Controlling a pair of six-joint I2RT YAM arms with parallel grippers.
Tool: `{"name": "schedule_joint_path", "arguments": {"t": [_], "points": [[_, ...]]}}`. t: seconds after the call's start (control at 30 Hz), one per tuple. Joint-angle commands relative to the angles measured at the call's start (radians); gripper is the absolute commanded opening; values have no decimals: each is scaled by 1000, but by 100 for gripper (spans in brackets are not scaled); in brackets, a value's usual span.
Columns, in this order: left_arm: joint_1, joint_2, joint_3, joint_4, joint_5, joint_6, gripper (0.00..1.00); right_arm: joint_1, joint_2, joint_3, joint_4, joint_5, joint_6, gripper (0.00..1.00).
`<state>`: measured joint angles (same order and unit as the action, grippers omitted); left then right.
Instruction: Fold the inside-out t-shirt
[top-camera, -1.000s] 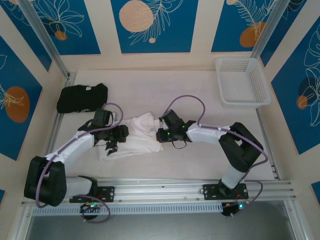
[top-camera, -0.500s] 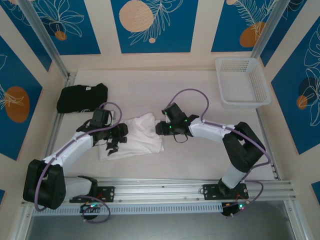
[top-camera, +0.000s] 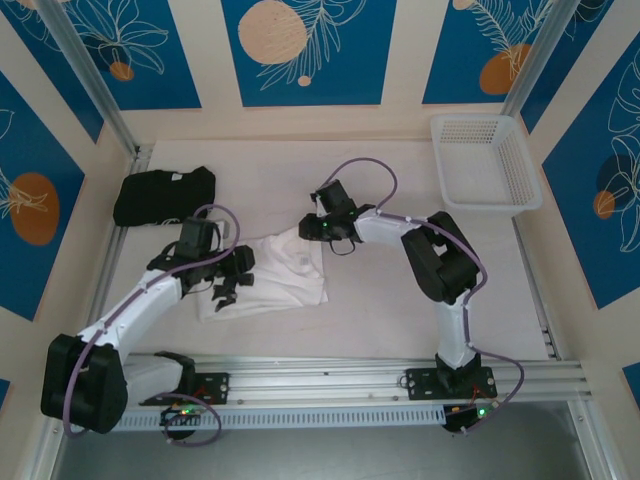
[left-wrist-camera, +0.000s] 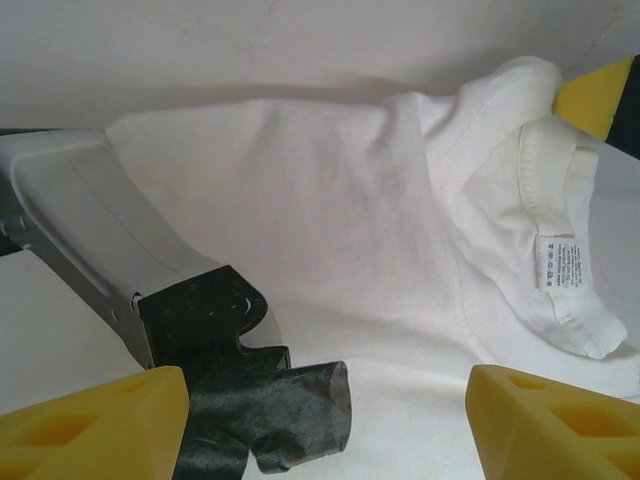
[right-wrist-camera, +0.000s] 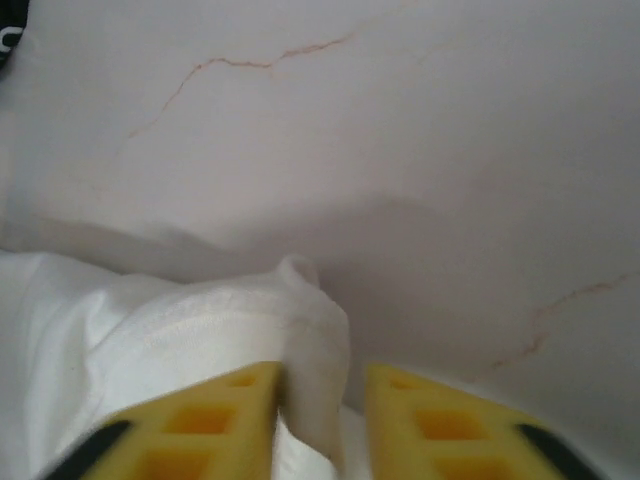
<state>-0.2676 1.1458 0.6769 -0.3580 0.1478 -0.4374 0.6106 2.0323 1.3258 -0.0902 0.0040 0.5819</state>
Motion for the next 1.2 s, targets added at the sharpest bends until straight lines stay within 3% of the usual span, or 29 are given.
{"name": "schedule_joint_path", "arguments": {"t": [0.0,0.17,0.37,0.6,0.77,0.97,1.17], "points": [[14,-16,-25,-9,-8,13,73,-15,-24,9,3,-44,0,13],[14,18,-54,28,-25,-4,73,-37,-113,-81,-9,-28,-3,5],[15,63,-57,52,-8,-2,73,-65,-118,-103,-82,8,-22,5],[14,48,-65,43,-13,3,73,-109,-68,-10,-228,48,-85,19],[14,3,-55,46,-38,-1,73,-94,-210,-94,-260,103,-146,32],[32,60,-8,104,-57,-21,76,87,-428,-319,-208,-35,-106,38],[116,238,63,202,10,-51,76,271,-491,-478,-76,-91,35,40]]}}
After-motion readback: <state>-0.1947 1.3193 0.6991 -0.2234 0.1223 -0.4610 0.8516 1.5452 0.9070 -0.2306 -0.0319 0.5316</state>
